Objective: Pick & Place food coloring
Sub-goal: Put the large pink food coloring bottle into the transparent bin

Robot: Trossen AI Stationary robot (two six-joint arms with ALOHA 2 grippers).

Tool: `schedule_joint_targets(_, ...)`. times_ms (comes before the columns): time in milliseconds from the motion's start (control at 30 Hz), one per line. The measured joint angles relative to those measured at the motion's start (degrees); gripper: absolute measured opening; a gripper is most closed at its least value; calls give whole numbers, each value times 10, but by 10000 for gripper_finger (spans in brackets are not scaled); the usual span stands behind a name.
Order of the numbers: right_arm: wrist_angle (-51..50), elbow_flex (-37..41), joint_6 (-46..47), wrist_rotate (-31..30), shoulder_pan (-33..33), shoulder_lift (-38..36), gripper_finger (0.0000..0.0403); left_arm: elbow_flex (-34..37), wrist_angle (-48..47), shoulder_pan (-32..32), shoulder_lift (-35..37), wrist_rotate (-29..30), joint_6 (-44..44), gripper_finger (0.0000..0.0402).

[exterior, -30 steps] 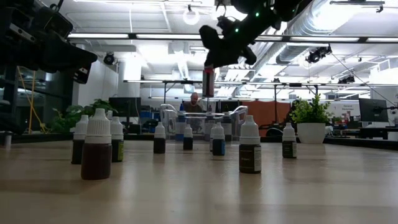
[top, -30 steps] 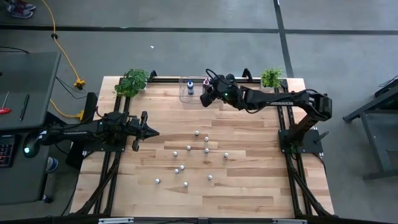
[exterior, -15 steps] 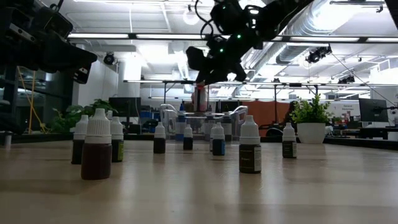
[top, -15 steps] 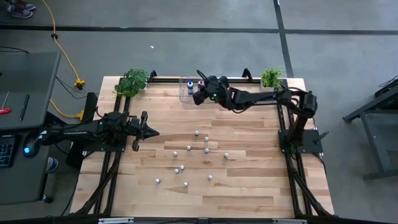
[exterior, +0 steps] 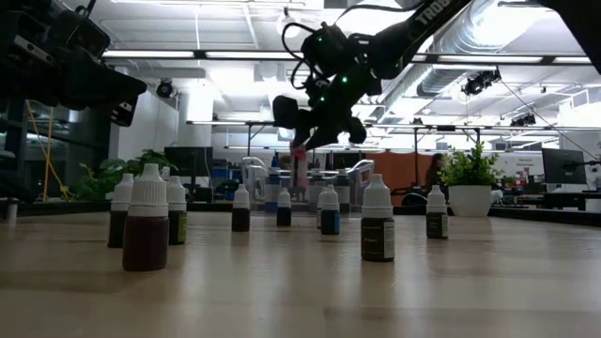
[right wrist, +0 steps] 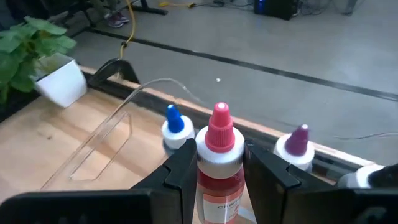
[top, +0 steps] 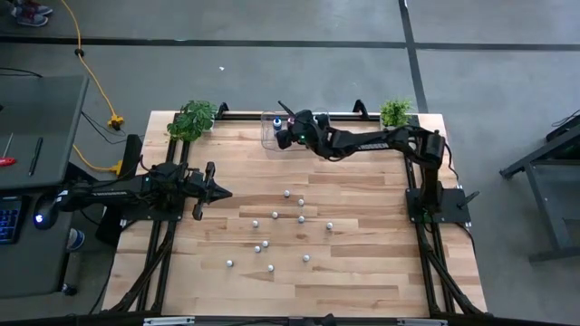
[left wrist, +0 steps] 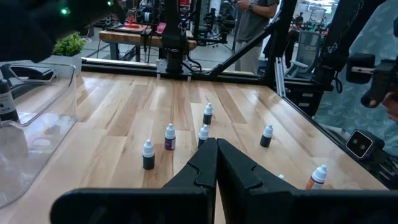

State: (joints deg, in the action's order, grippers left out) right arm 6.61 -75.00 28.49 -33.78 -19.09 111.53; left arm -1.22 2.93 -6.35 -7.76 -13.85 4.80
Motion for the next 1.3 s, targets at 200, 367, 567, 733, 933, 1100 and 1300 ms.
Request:
schedule_joint_targets(200, 0, 0, 0, -27, -3, 0, 105, 0, 0, 0, 0, 0, 0, 2)
schedule_joint_targets(367, -3, 0, 32, -32, -4, 10, 105, 0, 0, 0, 0, 0, 0, 2)
schedule_joint_targets(567, 13, 0, 62, -33, -4, 38, 105, 0, 0, 0, 0, 0, 0, 2)
schedule_joint_targets(733, 17, 1, 62, -43, -4, 48, 105, 0, 0, 0, 0, 0, 0, 2)
schedule_joint_targets(933, 21, 1, 51, -54, -4, 49, 105, 0, 0, 0, 0, 0, 0, 2)
schedule_joint_targets(1100, 31, 1, 26, -53, -4, 49, 105, 0, 0, 0, 0, 0, 0, 2)
schedule_joint_targets(1300, 31, 1, 21, -48, -4, 49, 105, 0, 0, 0, 0, 0, 0, 2)
